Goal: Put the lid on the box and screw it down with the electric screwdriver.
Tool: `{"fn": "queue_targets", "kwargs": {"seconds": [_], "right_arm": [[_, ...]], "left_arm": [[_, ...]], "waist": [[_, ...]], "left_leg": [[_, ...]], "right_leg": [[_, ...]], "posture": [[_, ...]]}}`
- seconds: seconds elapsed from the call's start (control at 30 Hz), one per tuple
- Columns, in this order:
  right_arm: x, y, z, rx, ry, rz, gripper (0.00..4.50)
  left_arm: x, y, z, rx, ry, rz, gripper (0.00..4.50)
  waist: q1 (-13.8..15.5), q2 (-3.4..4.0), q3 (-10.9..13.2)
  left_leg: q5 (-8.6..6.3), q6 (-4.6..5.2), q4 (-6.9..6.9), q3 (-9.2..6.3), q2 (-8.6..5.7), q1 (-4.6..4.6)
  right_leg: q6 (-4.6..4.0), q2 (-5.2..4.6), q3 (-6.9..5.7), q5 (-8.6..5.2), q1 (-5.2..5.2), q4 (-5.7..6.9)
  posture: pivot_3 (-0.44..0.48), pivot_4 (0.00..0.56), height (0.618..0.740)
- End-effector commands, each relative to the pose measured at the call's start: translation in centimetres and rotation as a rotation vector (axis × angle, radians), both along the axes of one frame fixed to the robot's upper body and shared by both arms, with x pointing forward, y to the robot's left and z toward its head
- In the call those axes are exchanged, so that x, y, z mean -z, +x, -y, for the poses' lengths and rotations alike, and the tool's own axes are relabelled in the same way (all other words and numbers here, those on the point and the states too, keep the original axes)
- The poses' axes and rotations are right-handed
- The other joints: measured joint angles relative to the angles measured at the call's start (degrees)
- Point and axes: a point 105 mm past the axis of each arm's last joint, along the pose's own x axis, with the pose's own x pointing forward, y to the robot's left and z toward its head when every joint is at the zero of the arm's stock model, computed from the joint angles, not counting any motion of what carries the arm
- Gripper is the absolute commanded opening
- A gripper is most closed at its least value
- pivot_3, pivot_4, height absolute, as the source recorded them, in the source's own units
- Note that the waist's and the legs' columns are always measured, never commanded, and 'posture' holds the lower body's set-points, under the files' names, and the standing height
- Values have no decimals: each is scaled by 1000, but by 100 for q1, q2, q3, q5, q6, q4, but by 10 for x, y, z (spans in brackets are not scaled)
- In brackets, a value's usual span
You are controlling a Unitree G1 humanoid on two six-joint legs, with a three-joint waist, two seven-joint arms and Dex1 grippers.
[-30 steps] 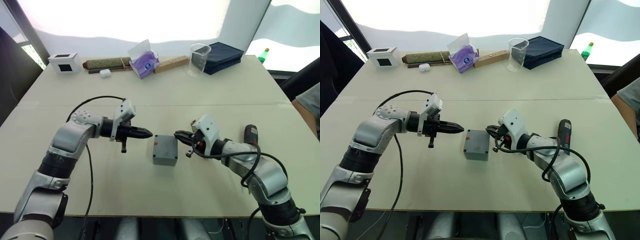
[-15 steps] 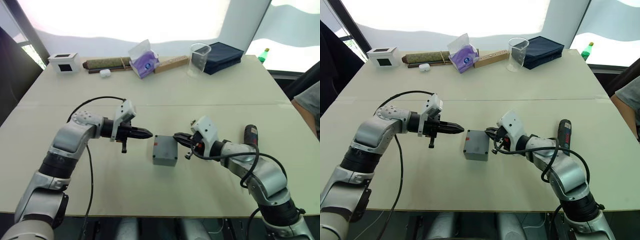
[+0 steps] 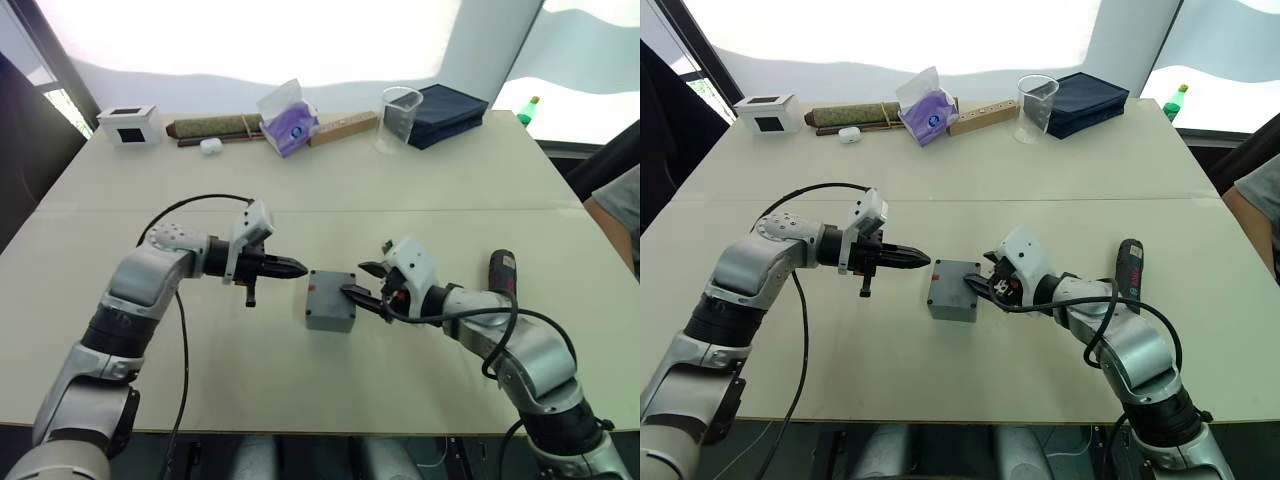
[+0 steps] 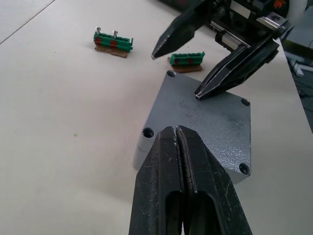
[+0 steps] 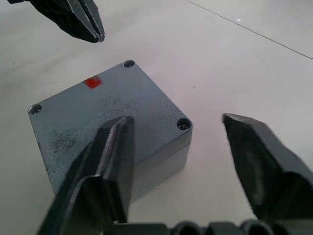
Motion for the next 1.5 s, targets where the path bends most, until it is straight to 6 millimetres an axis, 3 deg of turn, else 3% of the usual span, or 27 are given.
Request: {"fn": "queue_targets", "kwargs": {"seconds": [0.03, 0.23, 0.27, 0.33, 0.43, 0.63, 0.93, 1.1, 1.37, 1.5], "right_arm": [[-32, -4, 13, 35, 70, 54, 3642], [-70, -7, 60, 215, 163, 35, 3642], [-75, -8, 77, 268, 146, 3, 4148], [-85, -16, 117, 375, 110, -116, 4452], [-74, -26, 164, 530, 20, -335, 4483], [-46, -44, 201, 653, -24, -710, 4483], [-21, -40, 204, 708, 38, -919, 4483], [-15, -29, 194, 690, 12, -945, 4483], [18, -17, 176, 675, -125, -1037, 4483], [35, -20, 171, 668, -206, -1073, 3406]], "left_arm": [[-23, -2, 7, 32, -68, 43, 0], [-48, -12, 21, 146, -105, 83, 0], [-52, -17, 25, 195, -100, 100, 0], [-57, -29, 37, 313, -81, 147, 0], [-53, -36, 48, 405, -55, 203, 0], [-52, -39, 58, 454, -63, 233, 0], [-48, -46, 59, 479, -49, 250, 0], [-40, -46, 57, 478, -5, 275, 0], [-34, -47, 59, 458, -10, 264, 0], [-32, -47, 58, 434, -14, 262, 0]], "waist": [[1, 1, 1], [19, 1, 1], [19, 3, 2], [43, 10, 6], [130, 11, 3], [109, 13, 5], [8, 12, 6], [-13, 13, 5], [5, 4, 3], [-9, -25, -6]], "left_leg": [[0, 0, 0, 0, 0, 0], [0, 0, 1, -1, -1, -3], [0, 0, 1, -1, -1, -3], [1, -1, 1, 1, -4, -5], [0, 0, -3, 7, -5, -3], [-23, 41, 2, 41, 1, 6], [-25, 45, 10, 54, 2, 5], [-25, 45, 8, 55, 2, 6], [-25, 45, 8, 55, 3, 2], [-25, 45, 9, 53, 6, 7]], "right_leg": [[0, 0, 0, 0, 0, 0], [0, -1, -1, 0, 2, 0], [0, -1, -1, 0, 2, -1], [0, -5, 0, 0, 1, -1], [0, -8, 1, 0, 6, -10], [-1, 1, 37, 0, 2, -16], [2, 0, 47, 0, -2, -17], [2, 1, 49, 0, -5, -17], [2, 1, 49, 0, -7, -21], [1, 3, 48, 0, -2, -21]], "posture": [[0, 150, 737], [0, 150, 737], [0, 150, 737], [0, 150, 737], [0, 150, 737], [0, 150, 737], [0, 150, 737], [0, 150, 737], [0, 150, 737], [0, 150, 737]]}}
